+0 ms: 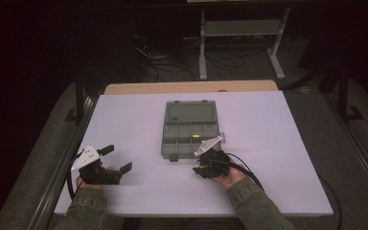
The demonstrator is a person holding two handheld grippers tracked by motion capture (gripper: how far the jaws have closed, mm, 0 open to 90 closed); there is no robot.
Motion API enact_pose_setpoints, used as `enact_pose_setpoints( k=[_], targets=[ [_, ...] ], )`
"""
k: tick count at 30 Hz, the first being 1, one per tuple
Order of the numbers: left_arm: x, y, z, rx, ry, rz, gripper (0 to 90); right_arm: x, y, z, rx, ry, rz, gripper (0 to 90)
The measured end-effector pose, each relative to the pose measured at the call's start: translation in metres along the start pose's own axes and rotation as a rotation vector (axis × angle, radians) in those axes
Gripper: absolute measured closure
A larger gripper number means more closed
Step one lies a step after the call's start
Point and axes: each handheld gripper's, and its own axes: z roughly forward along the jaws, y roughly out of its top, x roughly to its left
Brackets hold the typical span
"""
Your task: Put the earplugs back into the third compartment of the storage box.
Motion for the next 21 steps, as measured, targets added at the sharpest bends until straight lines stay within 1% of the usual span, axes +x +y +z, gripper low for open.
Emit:
enact_pose_setpoints(
  k=[3,5,11,13,21],
  targets=[
    [0.000,0.000,0.000,0.000,0.000,0.000,0.0,0.000,0.000,0.001,0.004,-0.004,0.000,74.4],
    [0.000,0.000,0.000,-0.001,0.000,-0.001,0.0,0.000,0.000,0.001,0.004,-0.007,0.001,77.9],
    [0.000,0.000,0.000,-0.001,0.000,-0.001,0.0,0.000,0.000,-0.001,-0.010,-0.002,-0.004,79.6],
    [0.000,0.000,0.000,0.000,0.000,-0.001,0.0,0.001,0.001,-0.003,-0.015,0.004,0.005,79.7],
    [0.000,0.000,0.000,0.000,-0.001,0.000,0.0,-0.001,0.005,-0.015,-0.046,0.019,0.016,79.8]
  ],
)
